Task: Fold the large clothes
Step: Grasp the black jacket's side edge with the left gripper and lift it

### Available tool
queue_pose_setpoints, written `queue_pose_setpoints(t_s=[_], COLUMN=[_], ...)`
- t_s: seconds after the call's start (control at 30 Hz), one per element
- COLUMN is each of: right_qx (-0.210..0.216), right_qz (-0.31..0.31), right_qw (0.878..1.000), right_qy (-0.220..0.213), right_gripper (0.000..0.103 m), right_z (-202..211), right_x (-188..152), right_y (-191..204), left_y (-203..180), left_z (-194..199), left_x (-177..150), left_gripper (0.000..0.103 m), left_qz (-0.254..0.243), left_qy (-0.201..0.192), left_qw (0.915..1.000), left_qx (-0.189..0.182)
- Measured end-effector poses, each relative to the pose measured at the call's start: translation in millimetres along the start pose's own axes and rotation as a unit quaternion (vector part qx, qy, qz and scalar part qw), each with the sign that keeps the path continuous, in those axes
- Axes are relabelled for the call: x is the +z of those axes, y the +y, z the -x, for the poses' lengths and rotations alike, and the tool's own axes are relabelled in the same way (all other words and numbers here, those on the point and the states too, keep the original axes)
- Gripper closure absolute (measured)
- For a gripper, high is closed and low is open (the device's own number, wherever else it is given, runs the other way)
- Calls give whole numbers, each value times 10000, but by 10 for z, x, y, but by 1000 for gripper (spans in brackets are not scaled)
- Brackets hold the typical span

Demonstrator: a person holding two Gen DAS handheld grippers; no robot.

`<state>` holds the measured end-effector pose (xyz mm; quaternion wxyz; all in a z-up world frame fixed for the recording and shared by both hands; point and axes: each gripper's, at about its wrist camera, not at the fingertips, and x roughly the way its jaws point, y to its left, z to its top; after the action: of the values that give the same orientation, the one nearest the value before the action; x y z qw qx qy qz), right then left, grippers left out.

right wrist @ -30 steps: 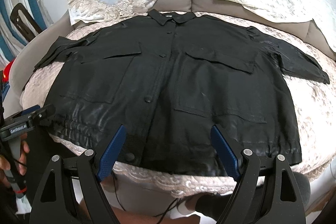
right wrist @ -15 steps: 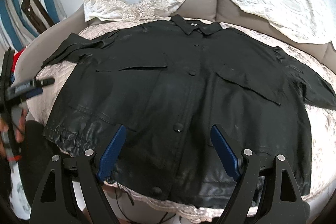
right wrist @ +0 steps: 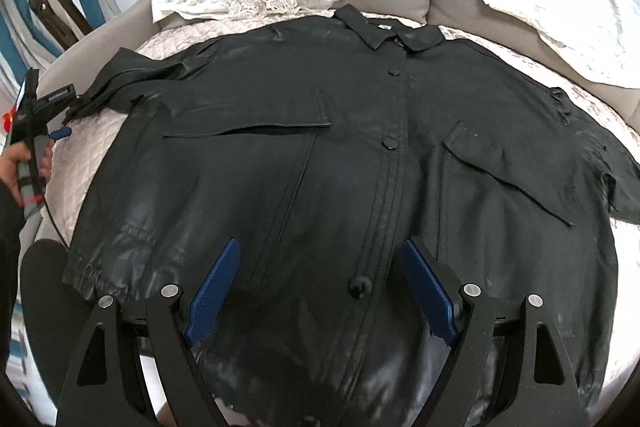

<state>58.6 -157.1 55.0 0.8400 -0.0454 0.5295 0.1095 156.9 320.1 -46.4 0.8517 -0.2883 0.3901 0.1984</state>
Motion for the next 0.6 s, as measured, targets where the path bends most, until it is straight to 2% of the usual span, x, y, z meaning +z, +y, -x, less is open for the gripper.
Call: queue_pose_setpoints(t_s=[0.17, 0.2, 0.23, 0.27, 0.3, 0.33, 0.4, 0.47, 0.6], right_qx=[38, 56, 75, 92, 110, 135, 160, 172, 216], right_qz=[-62, -79, -93, -106, -122, -137, -166, -247, -387], right_qw=[9999, 9999, 9999, 9998, 9998, 9998, 9997, 9995, 9989], right_qy=[106, 114, 112, 108, 101, 86, 42, -24, -137], right_gripper=[20, 20, 20, 20, 20, 20, 20, 20, 20], right_z=[-145, -165, -174, -178, -175, -170, -147, -106, -58], right_x=[48, 50, 50, 50, 45, 42, 32, 6, -36], right_y=[-45, -54, -62, -67, -73, -88, -125, -195, -313], left_y=[26, 51, 53, 15, 17, 28, 56, -4, -342], left_z=[-136, -163, -194, -227, -231, -228, -129, 99, 768], left_x=[184, 214, 230, 242, 262, 283, 318, 339, 361], left_gripper=[17, 26, 41, 53, 78, 90, 95, 96, 97], left_qz=[251, 285, 293, 266, 257, 296, 418, 314, -94], left_qy=[-288, -335, -386, -436, -490, -485, -446, -637, -1101], left_qw=[9990, 9985, 9975, 9962, 9949, 9947, 9960, 9957, 9938], left_qx=[210, 317, 516, 705, 838, 853, 656, 592, 121])
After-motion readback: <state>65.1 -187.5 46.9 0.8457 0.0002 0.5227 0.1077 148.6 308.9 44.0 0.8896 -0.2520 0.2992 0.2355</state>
